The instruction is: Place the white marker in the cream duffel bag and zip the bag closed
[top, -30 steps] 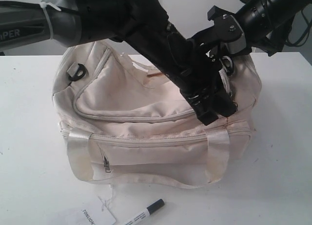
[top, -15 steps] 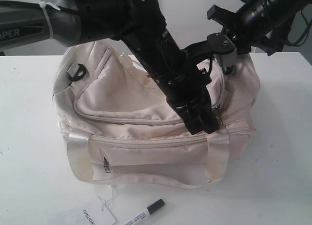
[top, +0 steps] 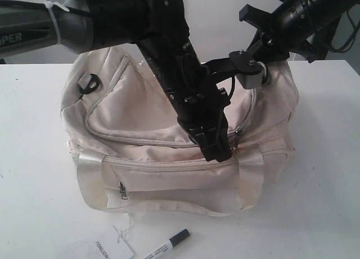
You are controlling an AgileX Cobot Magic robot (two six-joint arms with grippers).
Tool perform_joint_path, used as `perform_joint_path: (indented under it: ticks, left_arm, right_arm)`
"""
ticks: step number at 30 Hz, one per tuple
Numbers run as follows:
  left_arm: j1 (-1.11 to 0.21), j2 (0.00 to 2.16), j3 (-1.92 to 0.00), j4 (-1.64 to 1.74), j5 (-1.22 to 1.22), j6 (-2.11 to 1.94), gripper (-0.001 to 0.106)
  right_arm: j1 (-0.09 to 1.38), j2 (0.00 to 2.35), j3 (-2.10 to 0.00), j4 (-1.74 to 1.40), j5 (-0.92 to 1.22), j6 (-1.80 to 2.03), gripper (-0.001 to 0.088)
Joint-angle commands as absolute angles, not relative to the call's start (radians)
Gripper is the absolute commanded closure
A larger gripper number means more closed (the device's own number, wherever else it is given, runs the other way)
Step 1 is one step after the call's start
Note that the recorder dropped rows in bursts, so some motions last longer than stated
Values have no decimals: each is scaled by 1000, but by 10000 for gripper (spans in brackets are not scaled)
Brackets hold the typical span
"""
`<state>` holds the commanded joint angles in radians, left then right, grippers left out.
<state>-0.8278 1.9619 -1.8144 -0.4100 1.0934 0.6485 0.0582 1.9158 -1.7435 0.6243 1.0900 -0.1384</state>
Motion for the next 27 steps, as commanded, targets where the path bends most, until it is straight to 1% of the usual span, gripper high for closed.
perform_joint_path:
  ticks: [11, 27]
  left_arm:
    - [-828, 1946, -1814, -398, 1110, 628, 1053]
    - [-828, 1939, -1814, -261, 1175, 542, 1053]
  right_arm:
    - [58, 1916, -1744, 624, 1094, -157, 868]
    - [58, 1916, -1744, 592, 1089, -155, 868]
